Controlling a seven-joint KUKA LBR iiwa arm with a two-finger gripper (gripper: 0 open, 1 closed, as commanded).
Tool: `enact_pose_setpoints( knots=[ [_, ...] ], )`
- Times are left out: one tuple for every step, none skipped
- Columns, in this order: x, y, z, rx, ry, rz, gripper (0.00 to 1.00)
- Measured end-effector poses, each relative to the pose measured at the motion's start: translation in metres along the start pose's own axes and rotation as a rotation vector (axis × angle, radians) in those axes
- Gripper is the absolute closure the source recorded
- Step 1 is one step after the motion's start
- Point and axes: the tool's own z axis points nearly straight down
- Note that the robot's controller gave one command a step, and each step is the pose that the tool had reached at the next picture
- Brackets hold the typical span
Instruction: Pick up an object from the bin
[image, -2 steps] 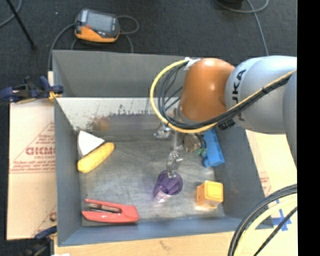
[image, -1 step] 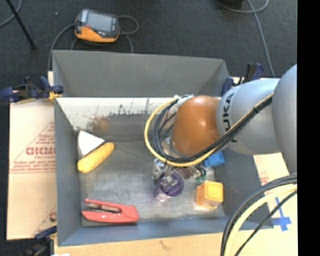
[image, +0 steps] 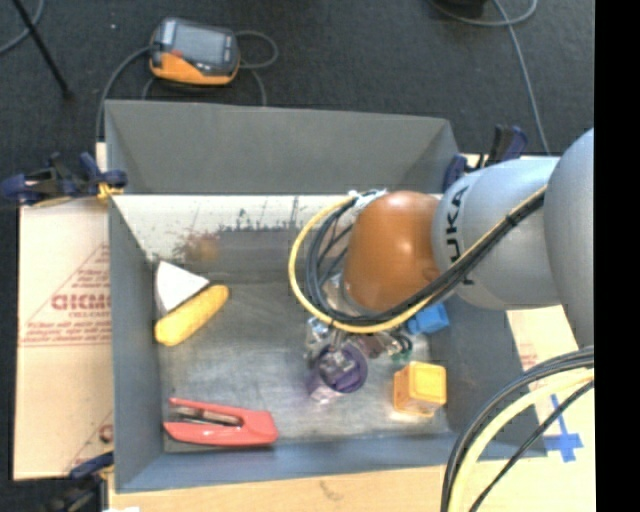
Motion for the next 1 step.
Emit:
enact_pose_setpoints(
  knots=[
    [0.0069, -0.0052, -0.0463, -0.002, 0.008, 0.017, 1.0]
  ],
)
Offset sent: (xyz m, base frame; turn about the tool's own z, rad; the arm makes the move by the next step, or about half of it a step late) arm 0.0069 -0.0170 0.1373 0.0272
